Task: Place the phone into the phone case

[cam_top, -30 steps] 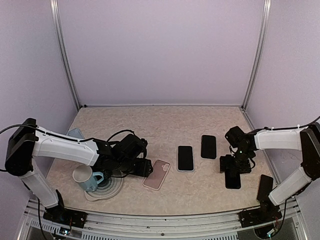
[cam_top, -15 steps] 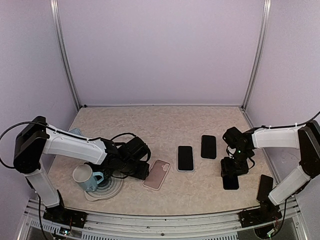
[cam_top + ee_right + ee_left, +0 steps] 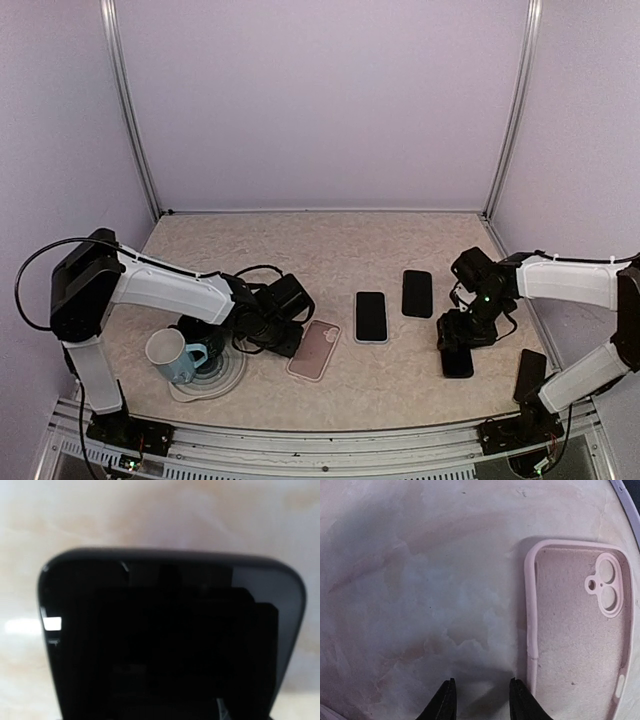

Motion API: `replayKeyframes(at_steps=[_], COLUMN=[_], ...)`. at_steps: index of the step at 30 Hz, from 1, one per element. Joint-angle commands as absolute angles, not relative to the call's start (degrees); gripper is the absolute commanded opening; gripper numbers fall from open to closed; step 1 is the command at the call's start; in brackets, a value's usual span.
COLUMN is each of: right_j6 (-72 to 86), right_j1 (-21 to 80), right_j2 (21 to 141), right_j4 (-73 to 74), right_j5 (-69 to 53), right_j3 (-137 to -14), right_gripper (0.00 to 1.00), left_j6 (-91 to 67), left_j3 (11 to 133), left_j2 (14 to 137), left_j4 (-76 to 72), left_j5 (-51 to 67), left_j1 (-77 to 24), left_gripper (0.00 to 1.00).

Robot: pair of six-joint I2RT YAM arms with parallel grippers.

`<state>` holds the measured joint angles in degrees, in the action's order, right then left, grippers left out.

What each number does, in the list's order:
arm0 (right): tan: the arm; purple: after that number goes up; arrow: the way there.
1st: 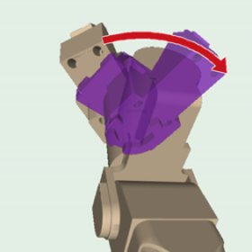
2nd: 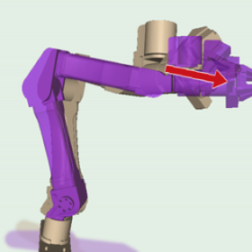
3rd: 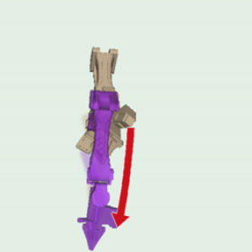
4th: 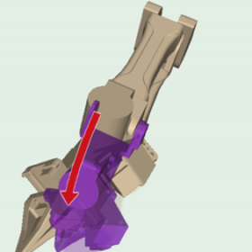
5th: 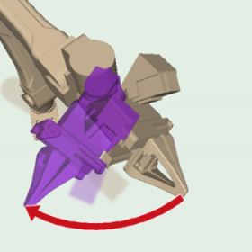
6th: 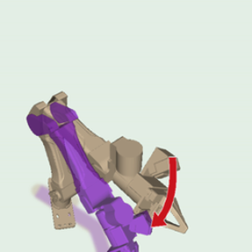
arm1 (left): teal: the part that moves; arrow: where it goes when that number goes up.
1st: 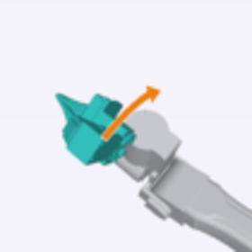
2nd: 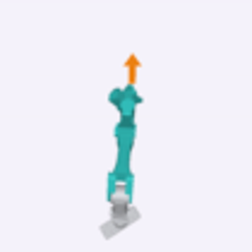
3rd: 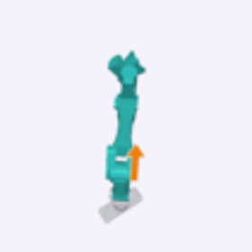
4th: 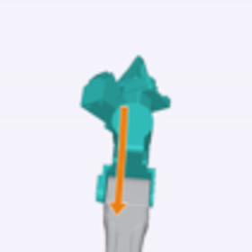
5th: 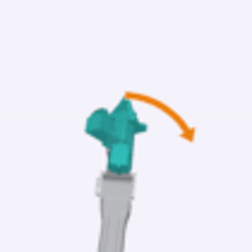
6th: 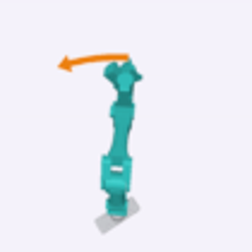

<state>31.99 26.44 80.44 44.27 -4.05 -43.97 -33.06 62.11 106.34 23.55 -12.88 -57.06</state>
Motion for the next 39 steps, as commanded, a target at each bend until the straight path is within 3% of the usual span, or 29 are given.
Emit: replayKeyframes(at_steps=[1,16,25,33,39], right_j6=[32.4,44.2,45.8,40.3,40.2], right_j1=[27.9,48.6,61.0,63.6,66.0], right_j2=[77.1,85.7,98.0,107.2,111.4], right_j4=[45.3,43.9,41.2,36.1,38.0], right_j5=[-4.6,3.9,7.9,6.9,9.4], right_j3=[-47.7,-62.4,-73.7,-78.8,-81.0], right_gripper=[0.46,0.45,0.44,0.42,0.42], left_j6=[-33.6,-35.9,-38.9,-43.7,-43.8], left_j3=[61.3,63.7,57.4,50.6,47.5], left_j2=[107.5,104.7,91.0,75.4,68.4], left_j4=[26.0,20.9,18.8,18.7,19.2], left_j5=[-10.3,-3.9,-17.9,-28.4,-30.1], left_j1=[-59.7,-67.1,-62.8,-59.2,-56.7], left_gripper=[0.36,0.35,0.38,0.44,0.45])
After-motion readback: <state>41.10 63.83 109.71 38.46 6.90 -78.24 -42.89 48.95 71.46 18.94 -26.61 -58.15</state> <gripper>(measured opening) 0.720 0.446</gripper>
